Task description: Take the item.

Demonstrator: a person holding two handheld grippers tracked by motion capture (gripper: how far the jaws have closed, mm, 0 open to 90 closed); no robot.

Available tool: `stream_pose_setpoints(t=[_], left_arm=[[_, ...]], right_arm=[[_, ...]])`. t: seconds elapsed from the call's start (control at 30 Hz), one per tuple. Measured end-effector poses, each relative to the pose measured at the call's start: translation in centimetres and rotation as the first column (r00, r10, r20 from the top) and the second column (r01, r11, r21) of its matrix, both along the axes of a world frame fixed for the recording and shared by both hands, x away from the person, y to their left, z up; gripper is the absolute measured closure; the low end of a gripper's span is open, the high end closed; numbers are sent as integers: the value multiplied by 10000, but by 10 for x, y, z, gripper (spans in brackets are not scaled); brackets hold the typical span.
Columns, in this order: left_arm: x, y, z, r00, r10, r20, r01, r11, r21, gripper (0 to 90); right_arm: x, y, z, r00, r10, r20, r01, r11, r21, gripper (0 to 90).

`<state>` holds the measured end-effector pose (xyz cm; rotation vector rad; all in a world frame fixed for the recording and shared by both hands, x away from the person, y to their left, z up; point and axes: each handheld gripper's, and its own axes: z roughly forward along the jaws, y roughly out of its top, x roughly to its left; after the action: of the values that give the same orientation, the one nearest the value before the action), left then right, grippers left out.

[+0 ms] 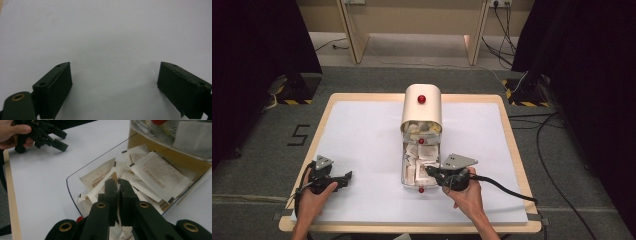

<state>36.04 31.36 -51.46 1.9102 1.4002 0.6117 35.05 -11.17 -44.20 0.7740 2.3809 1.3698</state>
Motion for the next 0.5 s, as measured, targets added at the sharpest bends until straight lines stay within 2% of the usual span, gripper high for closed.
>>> stream_pose_setpoints(t=[0.13,0.5], left_arm=[[0,0,0,10000,-5,-5,5,10000,-8,116],[0,0,0,10000,-5,-8,5,10000,-12,116]], right_arm=[[-1,-4,5,9999,-81,126,79,9999,138,867],[0,-10,10,9991,-271,333,267,9996,121,867]])
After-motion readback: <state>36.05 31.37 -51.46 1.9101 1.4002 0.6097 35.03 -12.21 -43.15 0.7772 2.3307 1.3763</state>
